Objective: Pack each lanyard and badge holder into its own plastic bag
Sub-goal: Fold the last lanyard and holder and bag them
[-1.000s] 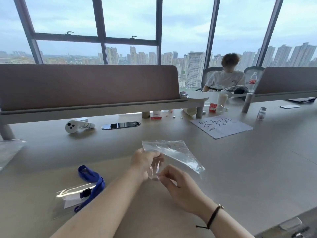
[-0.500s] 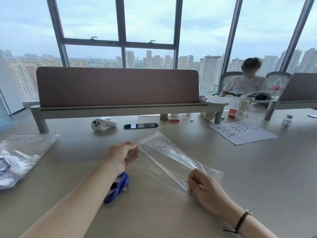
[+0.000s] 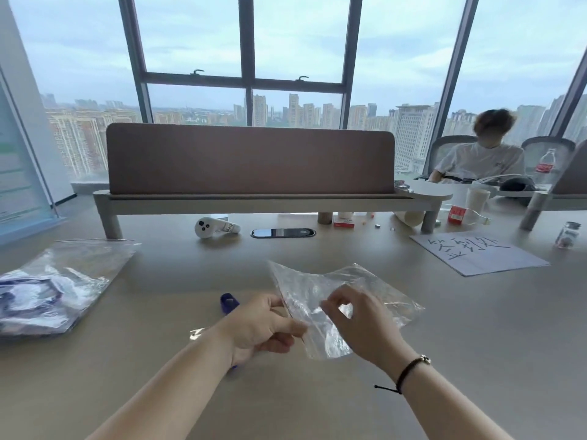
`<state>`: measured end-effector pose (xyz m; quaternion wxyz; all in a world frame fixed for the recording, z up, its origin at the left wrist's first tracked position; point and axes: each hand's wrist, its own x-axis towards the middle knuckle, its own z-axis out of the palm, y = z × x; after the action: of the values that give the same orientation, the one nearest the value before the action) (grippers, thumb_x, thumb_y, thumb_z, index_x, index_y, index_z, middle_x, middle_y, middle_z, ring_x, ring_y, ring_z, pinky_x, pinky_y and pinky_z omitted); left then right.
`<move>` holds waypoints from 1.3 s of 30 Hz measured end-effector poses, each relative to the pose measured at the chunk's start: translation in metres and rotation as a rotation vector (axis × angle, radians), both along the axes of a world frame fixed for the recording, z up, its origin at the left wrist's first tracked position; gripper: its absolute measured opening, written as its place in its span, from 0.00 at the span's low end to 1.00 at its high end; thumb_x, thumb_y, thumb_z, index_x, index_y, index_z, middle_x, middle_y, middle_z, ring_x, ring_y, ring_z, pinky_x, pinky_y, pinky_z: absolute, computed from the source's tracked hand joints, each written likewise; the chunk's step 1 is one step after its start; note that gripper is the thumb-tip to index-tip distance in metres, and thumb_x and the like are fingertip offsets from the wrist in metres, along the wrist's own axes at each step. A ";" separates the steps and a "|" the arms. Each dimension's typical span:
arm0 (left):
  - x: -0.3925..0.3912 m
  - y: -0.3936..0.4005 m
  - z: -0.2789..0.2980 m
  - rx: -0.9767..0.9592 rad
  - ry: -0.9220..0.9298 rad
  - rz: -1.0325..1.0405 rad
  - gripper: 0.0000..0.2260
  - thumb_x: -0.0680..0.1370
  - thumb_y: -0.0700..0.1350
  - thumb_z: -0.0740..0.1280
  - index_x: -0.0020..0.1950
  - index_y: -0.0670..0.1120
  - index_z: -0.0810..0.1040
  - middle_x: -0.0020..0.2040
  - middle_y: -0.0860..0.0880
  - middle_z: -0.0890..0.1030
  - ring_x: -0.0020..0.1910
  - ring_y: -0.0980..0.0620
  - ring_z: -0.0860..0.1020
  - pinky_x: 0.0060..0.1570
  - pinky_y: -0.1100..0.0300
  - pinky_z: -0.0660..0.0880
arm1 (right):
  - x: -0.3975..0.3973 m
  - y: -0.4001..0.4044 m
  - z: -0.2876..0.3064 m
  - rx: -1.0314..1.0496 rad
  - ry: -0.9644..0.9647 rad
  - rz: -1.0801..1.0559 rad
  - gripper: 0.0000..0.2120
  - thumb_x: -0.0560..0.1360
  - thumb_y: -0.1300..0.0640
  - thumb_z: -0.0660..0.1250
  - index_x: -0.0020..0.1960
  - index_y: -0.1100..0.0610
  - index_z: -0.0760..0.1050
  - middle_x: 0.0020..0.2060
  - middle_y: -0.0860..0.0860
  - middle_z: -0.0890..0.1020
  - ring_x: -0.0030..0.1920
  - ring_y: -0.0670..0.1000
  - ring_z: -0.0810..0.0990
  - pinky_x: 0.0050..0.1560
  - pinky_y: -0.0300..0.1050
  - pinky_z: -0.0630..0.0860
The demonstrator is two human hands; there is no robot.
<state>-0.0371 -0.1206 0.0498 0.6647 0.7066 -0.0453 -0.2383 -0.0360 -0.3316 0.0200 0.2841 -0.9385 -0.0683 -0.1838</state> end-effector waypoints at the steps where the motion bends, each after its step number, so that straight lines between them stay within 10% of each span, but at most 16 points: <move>1: -0.002 -0.001 -0.002 0.021 -0.026 0.015 0.18 0.69 0.37 0.79 0.57 0.41 0.82 0.38 0.44 0.82 0.30 0.53 0.76 0.32 0.61 0.76 | -0.003 0.016 -0.002 0.079 -0.001 0.018 0.11 0.75 0.40 0.66 0.43 0.46 0.77 0.40 0.40 0.81 0.45 0.41 0.77 0.46 0.39 0.73; 10: -0.003 0.001 -0.014 0.255 -0.275 0.050 0.13 0.71 0.36 0.77 0.53 0.42 0.80 0.34 0.43 0.80 0.27 0.51 0.74 0.28 0.60 0.73 | -0.002 0.061 -0.017 0.365 0.150 -0.031 0.17 0.69 0.36 0.69 0.38 0.50 0.73 0.30 0.46 0.82 0.33 0.43 0.79 0.37 0.42 0.75; 18: -0.005 0.007 -0.013 0.391 -0.428 0.105 0.14 0.76 0.48 0.74 0.60 0.50 0.77 0.36 0.48 0.85 0.30 0.52 0.82 0.29 0.60 0.76 | -0.008 0.045 -0.025 0.412 0.051 -0.036 0.08 0.71 0.57 0.71 0.35 0.49 0.75 0.25 0.46 0.76 0.27 0.42 0.72 0.31 0.33 0.68; 23: 0.005 0.056 -0.012 0.748 -0.791 0.007 0.30 0.63 0.69 0.75 0.63 0.63 0.76 0.54 0.66 0.78 0.54 0.65 0.76 0.57 0.63 0.74 | -0.002 0.047 -0.030 0.424 0.061 -0.050 0.06 0.70 0.56 0.73 0.37 0.50 0.77 0.27 0.47 0.79 0.27 0.43 0.73 0.31 0.33 0.68; 28: 0.017 0.097 -0.027 1.035 -0.761 -0.256 0.49 0.60 0.75 0.72 0.77 0.63 0.59 0.76 0.63 0.57 0.79 0.61 0.48 0.77 0.62 0.49 | 0.011 0.065 -0.025 0.278 0.140 -0.024 0.05 0.71 0.51 0.71 0.40 0.49 0.77 0.30 0.45 0.80 0.32 0.42 0.77 0.33 0.39 0.69; 33: 0.024 0.109 -0.044 0.937 -0.804 -0.194 0.35 0.67 0.69 0.69 0.72 0.63 0.65 0.66 0.64 0.70 0.68 0.64 0.66 0.71 0.58 0.65 | 0.033 0.083 -0.017 0.197 0.186 -0.046 0.04 0.71 0.49 0.69 0.41 0.49 0.77 0.31 0.44 0.80 0.35 0.45 0.78 0.33 0.40 0.69; 39: 0.026 0.120 -0.049 1.011 -0.812 -0.108 0.32 0.68 0.72 0.67 0.69 0.64 0.69 0.52 0.62 0.69 0.58 0.60 0.66 0.62 0.62 0.68 | 0.042 0.093 -0.025 0.212 0.165 -0.059 0.03 0.70 0.51 0.71 0.42 0.48 0.77 0.30 0.46 0.80 0.34 0.46 0.78 0.34 0.41 0.71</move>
<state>-0.0107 -0.0010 0.0010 0.1674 0.9628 -0.2107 0.0229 0.0059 -0.2386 -0.0051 0.3809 -0.9167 0.0025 -0.1206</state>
